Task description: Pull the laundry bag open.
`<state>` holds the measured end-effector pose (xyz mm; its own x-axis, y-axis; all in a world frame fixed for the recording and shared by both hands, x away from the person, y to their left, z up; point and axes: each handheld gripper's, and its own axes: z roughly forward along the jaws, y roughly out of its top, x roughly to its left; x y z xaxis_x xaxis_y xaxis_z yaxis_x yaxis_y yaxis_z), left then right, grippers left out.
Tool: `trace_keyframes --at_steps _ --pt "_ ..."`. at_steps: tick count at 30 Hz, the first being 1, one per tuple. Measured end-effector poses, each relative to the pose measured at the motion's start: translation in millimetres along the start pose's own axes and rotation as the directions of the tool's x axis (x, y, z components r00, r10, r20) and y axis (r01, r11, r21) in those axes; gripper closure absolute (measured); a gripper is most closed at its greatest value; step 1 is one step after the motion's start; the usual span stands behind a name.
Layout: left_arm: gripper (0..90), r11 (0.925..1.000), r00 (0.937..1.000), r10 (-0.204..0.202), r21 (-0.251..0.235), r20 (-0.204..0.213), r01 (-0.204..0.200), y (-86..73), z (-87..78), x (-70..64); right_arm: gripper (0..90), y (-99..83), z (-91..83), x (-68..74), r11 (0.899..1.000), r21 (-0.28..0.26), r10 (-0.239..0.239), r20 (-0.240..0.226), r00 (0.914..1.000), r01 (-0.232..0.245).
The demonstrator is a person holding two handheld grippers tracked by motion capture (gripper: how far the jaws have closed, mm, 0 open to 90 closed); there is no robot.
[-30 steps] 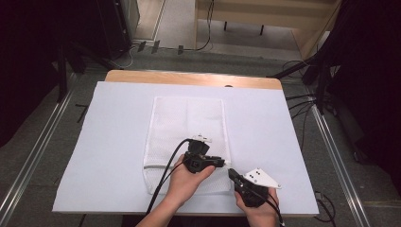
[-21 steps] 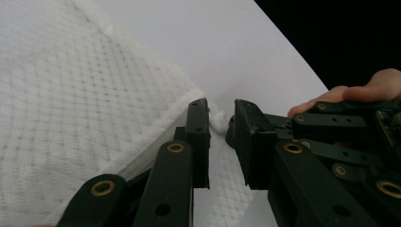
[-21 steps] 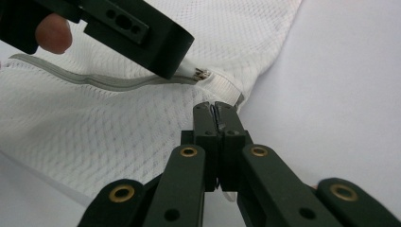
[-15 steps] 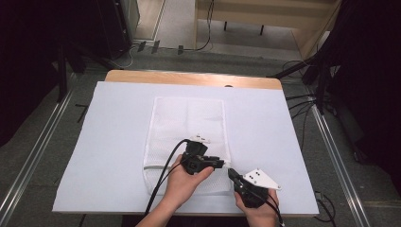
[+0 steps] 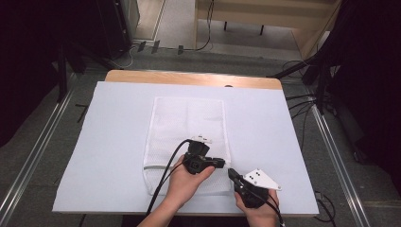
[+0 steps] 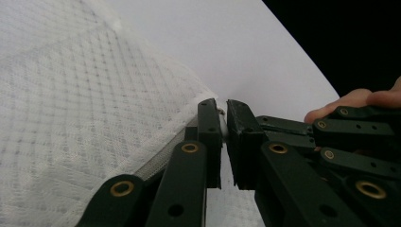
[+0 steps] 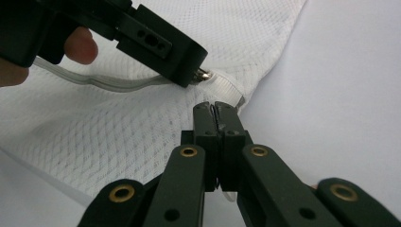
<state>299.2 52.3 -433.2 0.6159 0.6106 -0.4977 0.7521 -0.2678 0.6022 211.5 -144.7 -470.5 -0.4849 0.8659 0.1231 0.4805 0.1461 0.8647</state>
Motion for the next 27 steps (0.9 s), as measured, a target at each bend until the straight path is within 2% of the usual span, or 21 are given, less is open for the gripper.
trace_keyframes --at_steps 7,12,15,16,18,22,24,26,27 --pt "87.7 0.9993 0.9992 0.035 0.011 -0.018 -0.035 -2.4 -6.4 3.9 90.0 3.2 -3.6 0.1 1.0 -0.014 0.005 0.008 1.0 -0.004" --pt "87.7 0.9994 0.9995 0.032 0.01 0.001 -0.032 -8.3 -8.4 10.3 90.0 6.2 -7.4 3.6 1.0 -0.022 0.0 0.012 0.9999 0.001" --pt "87.8 0.9987 0.9987 0.05 0.006 -0.01 -0.05 -10.2 -9.6 9.1 90.0 6.8 -8.3 7.2 0.999 -0.029 -0.016 0.011 0.9998 0.016" --pt "87.8 0.9981 0.9976 0.062 0.01 -0.03 -0.062 -10.8 -10.3 8.4 90.0 7.5 -9.4 8.2 0.999 -0.034 -0.013 0.011 0.9999 0.014" --pt "87.8 0.9982 0.9981 0.061 -0.001 -0.011 -0.061 -12.6 -12.0 9.5 90.0 10.3 -13.1 7.9 0.998 -0.057 -0.011 0.022 0.9997 0.012" --pt "87.9 0.9958 0.9952 0.091 0.013 -0.036 -0.091 -17.0 -12.6 9.1 90.0 10.4 -13.3 8.8 0.998 -0.051 -0.023 0.017 0.9996 0.024" --pt "87.9 0.995 0.9925 0.1 0.017 -0.071 -0.099 -20.3 -12.5 10.8 90.0 10.1 -12.8 9.9 0.999 -0.048 -0.025 0.02 0.9995 0.026" --pt "87.9 0.9965 0.9943 0.083 0.014 -0.068 -0.082 -23.7 -13.6 15.4 90.0 11.3 -14.1 9.4 0.998 -0.055 -0.022 0.018 0.9996 0.023" --pt "87.9 0.9964 0.9929 0.084 0.013 -0.084 -0.084 -25.2 -14.2 16.5 90.0 11.7 -14.7 9.3 0.998 -0.052 -0.02 0.018 0.9996 0.021"
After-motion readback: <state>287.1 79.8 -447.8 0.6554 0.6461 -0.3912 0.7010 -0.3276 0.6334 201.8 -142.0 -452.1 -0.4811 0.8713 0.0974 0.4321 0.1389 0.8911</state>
